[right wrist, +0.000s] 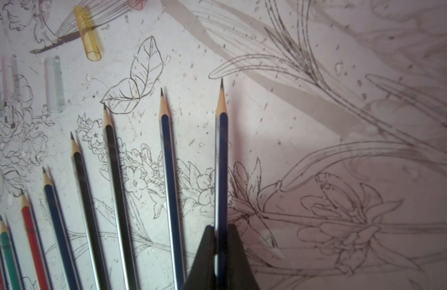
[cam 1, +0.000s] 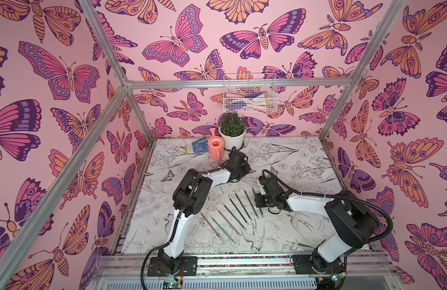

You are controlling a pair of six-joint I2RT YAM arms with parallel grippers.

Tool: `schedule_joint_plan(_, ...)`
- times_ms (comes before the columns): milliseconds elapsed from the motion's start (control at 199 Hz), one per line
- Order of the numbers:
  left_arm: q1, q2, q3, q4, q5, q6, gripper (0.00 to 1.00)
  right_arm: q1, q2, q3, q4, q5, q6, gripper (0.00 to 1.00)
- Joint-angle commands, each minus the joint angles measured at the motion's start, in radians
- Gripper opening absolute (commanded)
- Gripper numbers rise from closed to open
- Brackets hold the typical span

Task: Remove the protective cover of the pencils
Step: Place the pencil at the center of the board, then place the protective sleeve at the center of the board.

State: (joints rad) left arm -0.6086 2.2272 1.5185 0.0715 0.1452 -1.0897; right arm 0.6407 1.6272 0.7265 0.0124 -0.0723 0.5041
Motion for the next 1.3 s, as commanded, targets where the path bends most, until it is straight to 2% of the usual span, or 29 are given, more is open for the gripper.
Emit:
schedule_joint_plan(0, 0.007, 0.026, 0.017, -0.055, -0.037, 0.012, 0.08, -0.006, 0.009, -0.008, -0.049, -0.015, -0.004, 0.05)
schedule_joint_plan(331, 0.027, 0.035, -0.007, -0.062, -0.059, 0.023, 0.08, -0.007, -0.028, -0.043, -0.030, -0.023, 0.009, 0.21)
schedule_joint_plan(1048, 0.038, 0.022, -0.025, -0.160, -0.091, 0.027, 0.10, -0.007, -0.043, -0.043, -0.035, -0.026, 0.006, 0.26)
schedule_joint_plan(1293, 0.036, 0.017, -0.026, -0.181, -0.106, 0.026, 0.15, -0.007, -0.043, -0.043, -0.033, -0.030, 0.008, 0.26)
